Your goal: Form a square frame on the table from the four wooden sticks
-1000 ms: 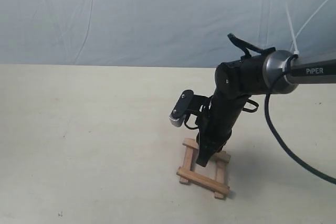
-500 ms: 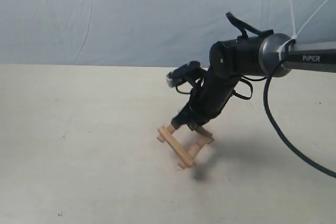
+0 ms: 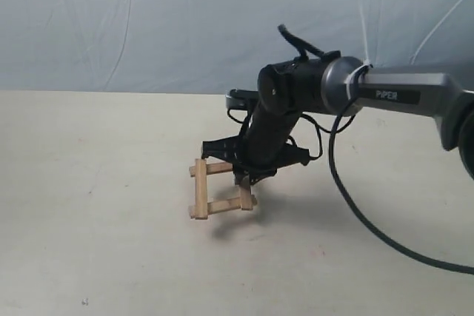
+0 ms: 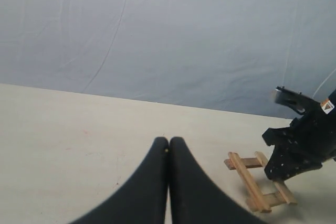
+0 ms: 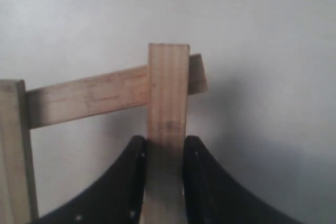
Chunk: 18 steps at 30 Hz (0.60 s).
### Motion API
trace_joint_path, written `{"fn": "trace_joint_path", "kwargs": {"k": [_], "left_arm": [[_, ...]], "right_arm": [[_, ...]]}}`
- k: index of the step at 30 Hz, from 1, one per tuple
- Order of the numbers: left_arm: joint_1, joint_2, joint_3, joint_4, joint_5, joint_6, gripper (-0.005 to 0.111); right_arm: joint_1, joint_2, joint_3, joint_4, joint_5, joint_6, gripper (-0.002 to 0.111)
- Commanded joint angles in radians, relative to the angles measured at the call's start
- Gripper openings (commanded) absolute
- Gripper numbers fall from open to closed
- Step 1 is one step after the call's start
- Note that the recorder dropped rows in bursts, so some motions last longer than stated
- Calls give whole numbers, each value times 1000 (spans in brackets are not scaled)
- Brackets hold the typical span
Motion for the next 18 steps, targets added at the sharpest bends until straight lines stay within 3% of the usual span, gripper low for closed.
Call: {"fn": "trace_joint_path", "kwargs": {"k": [1, 3, 5, 8, 9, 11, 12, 13, 15, 18], "left_arm": [[2, -6, 3, 8, 6, 4, 0], [2, -6, 3, 8, 6, 4, 0], [2, -6, 3, 8, 6, 4, 0], [2, -6, 3, 8, 6, 4, 0], [2, -6, 3, 8, 6, 4, 0], [2, -6, 3, 6, 6, 4, 0], [2, -6, 3, 6, 6, 4, 0], [2, -6, 3, 8, 6, 4, 0], [2, -6, 3, 11, 6, 4, 0], [2, -6, 3, 11, 6, 4, 0]], "right_arm": [[1, 40, -6, -7, -15, 44, -1], [1, 47, -6, -3, -19, 55, 1], [1, 47, -6, -3, -19, 63, 10], [0, 21, -6, -52, -8, 63, 56], [-2, 5, -6, -84, 5, 63, 58], [-31, -44, -6, -103, 52, 61, 38], [-61, -75, -6, -144, 127, 44, 10], [-89, -99, 10, -175, 167, 40, 0], [-159, -183, 100, -198, 175, -22, -1], [-340, -356, 365, -198, 58, -133, -1]]}}
